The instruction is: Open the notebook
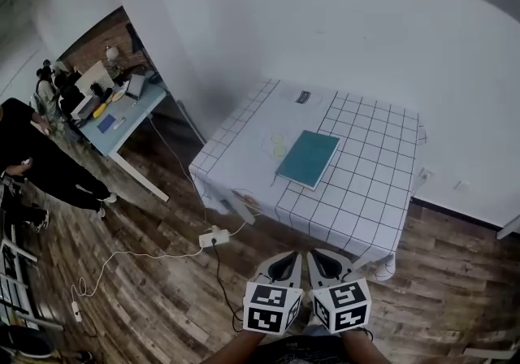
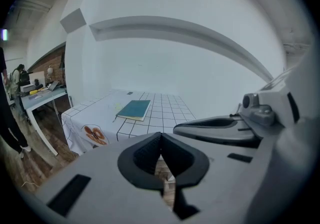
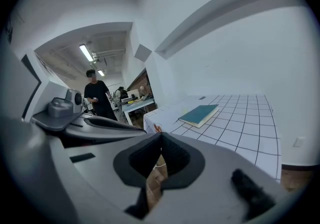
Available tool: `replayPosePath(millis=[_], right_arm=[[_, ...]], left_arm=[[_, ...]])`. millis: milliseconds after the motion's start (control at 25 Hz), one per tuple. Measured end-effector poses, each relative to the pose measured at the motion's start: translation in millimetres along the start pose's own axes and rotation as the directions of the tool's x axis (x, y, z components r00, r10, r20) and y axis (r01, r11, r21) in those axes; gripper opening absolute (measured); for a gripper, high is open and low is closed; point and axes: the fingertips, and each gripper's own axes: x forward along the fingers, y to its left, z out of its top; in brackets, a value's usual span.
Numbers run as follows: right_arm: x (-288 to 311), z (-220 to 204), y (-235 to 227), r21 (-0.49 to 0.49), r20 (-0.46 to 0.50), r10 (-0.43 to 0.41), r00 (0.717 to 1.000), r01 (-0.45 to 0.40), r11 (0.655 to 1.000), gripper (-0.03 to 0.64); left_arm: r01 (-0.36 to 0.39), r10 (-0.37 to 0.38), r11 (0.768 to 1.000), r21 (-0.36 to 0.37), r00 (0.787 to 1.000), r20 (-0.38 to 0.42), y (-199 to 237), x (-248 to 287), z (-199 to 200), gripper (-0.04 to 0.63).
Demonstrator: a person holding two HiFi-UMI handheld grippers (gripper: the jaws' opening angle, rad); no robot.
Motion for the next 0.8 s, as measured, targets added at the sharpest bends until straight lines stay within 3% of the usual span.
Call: replayPosePath(millis=[360, 800], right_arm=[[13, 14, -37, 0.03, 0.01, 0.026, 1.0, -0.026, 0.999, 0.012], [39, 26, -77, 0.047, 0.007, -0.034, 0.999, 0.033, 0.998, 0.012]], left_arm=[[-0.015, 0.015, 1.0, 0.011, 1.0, -0.016, -9, 36, 25, 0.011], [0.026, -0.025, 0.999, 0.038, 1.0, -0.017, 1, 82, 48, 0.011]])
